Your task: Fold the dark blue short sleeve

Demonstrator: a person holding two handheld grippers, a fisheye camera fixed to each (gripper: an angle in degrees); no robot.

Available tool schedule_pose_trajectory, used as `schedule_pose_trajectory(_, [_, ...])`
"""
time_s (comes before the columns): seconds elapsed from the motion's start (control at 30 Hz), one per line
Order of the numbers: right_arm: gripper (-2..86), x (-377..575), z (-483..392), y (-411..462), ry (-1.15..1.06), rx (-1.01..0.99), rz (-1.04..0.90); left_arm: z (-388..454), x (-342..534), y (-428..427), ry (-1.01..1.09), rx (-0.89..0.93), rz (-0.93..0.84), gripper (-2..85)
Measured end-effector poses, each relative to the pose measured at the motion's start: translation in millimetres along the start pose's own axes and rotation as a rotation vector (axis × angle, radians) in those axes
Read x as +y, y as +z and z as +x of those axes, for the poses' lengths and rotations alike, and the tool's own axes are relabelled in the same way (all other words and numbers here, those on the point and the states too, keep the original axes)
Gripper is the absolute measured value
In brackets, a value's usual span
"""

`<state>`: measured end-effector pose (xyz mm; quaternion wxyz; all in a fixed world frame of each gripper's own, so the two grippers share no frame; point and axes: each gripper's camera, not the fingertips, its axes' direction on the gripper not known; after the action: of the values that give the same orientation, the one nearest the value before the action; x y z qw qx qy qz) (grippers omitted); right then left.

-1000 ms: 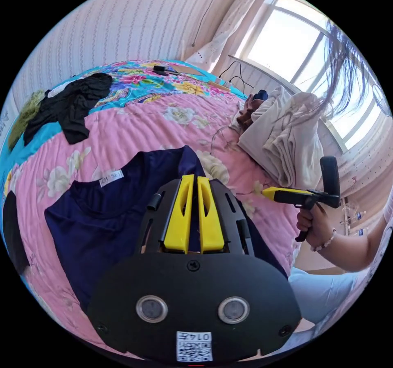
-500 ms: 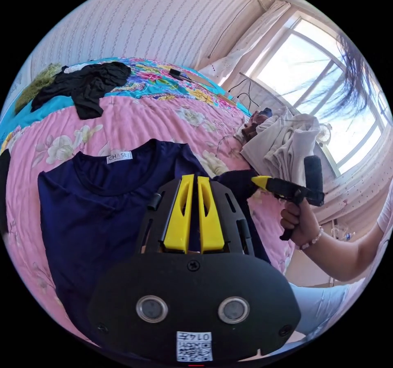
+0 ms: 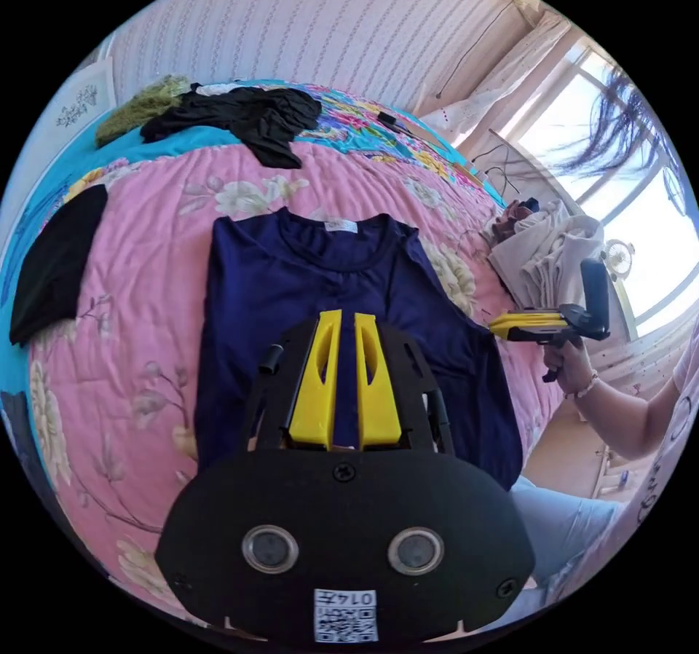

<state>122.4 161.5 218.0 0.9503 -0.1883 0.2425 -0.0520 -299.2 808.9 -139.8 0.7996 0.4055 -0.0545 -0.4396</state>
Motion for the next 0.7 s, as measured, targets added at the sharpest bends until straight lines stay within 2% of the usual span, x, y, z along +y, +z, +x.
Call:
schedule_pose_trajectory(0.07, [4.7, -40, 1, 1, 0.021, 0.126, 0.052, -22, -9, -13, -0.037, -0.088, 0.025, 4.2])
schedule_pose_trajectory(0.17, [8.0, -90, 8, 11, 0.041, 0.175, 0.119, -59, -27, -27, -0.102, -0.13, 0.056, 5.4])
schedule_pose_trajectory(0.3, [10.4, -136, 24, 42, 0.112, 0.15, 0.028, -98, -45, -36, -0.169, -0.128, 0.059, 7.2])
schedule_pose_trajectory(0.4, [5.0, -149, 26, 55, 0.118, 0.231, -0.04, -113, -52, -38, -0.171, -0.121, 0.027, 7.7])
schedule_pose_trajectory(0.47, [2.5, -149, 37, 38, 0.153, 0.16, -0.026, -123, -52, -42, -0.169, -0.106, -0.001, 7.9])
schedule_pose_trajectory(0.57, [1.5, -140, 51, 3, 0.215, 0.082, 0.067, -139, -47, -64, -0.194, -0.092, 0.007, 8.0])
schedule_pose_trajectory(0.7, [0.9, -127, 68, -25, 0.287, 0.089, 0.136, -156, -39, -87, -0.237, -0.037, 0.038, 8.7])
